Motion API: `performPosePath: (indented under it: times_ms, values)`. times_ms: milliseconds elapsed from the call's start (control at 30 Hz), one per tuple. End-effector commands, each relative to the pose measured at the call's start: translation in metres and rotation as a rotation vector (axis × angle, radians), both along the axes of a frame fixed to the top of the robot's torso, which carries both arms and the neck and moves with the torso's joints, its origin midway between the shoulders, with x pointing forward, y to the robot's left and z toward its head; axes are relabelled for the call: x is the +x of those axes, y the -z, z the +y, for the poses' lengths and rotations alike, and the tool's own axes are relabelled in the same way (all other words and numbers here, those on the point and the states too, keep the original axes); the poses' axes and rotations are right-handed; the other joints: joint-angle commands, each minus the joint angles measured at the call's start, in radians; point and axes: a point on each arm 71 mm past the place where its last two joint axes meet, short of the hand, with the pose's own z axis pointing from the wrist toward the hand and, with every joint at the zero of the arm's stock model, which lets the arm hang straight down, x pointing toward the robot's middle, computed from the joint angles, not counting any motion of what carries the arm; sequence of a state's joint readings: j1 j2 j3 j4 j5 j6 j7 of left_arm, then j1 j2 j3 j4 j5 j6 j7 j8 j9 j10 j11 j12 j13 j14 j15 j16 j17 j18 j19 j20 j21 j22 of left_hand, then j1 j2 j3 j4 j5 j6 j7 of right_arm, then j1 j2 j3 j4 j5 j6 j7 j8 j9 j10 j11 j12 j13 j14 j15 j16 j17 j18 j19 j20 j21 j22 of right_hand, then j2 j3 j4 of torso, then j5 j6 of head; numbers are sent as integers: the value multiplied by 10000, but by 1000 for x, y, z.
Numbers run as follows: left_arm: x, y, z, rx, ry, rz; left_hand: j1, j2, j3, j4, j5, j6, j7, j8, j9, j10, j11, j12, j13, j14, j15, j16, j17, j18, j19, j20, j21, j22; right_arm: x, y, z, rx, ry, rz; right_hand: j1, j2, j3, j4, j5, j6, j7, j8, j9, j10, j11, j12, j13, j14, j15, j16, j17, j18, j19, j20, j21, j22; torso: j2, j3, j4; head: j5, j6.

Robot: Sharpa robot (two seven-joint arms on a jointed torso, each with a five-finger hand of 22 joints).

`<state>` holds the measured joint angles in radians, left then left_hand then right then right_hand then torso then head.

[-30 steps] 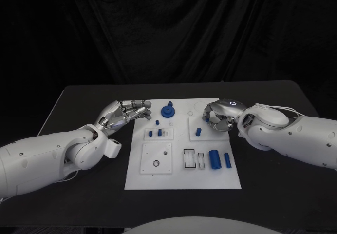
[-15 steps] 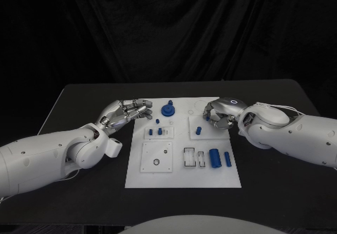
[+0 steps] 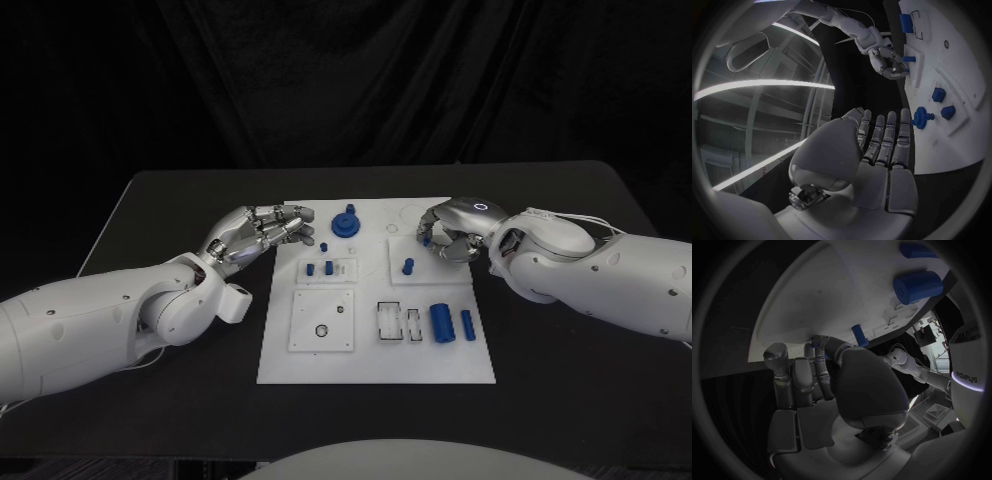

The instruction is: Assemble the parts on the task board

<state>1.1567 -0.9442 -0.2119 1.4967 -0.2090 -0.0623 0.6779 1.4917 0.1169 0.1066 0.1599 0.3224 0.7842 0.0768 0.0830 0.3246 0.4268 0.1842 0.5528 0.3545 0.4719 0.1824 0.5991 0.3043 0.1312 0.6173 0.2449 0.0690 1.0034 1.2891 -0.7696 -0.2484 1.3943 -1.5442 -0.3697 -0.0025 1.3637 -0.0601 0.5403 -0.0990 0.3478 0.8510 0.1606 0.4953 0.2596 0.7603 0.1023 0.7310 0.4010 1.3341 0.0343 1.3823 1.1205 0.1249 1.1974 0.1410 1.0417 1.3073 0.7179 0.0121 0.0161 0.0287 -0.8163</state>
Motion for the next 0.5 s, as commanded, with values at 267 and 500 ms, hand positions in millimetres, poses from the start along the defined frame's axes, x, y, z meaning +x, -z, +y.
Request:
performPosePath:
  times_ms: [267, 500]
  values:
    - [-2, -6, 0, -755, 138, -858, 7, 116, 64, -10, 83, 14, 69, 59, 11, -82, 13, 39, -26, -3, 54, 73, -15, 38, 34, 74, -36, -27, 1, -2, -1, 184, 7, -298, 109, 80, -153, 35, -233, 143, -38, 107, 188, 220, -51, -103, -149, 33, -94, -36, -49, 62, 66, -98, 49, 883, -2, -11, 6, 4, -7]
    - [-3, -6, 1, -747, 115, -856, 7, 123, 69, -9, 90, 11, 70, 60, 11, -84, 15, 42, -30, -1, 58, 75, -17, 38, 37, 80, -35, -31, 0, -3, -3, 189, 31, -299, 138, 76, -196, 56, -185, 178, -60, 127, 266, 336, -79, -135, -212, 46, -121, -40, -79, 53, 110, -123, 65, 890, -12, -16, 10, 34, -38]
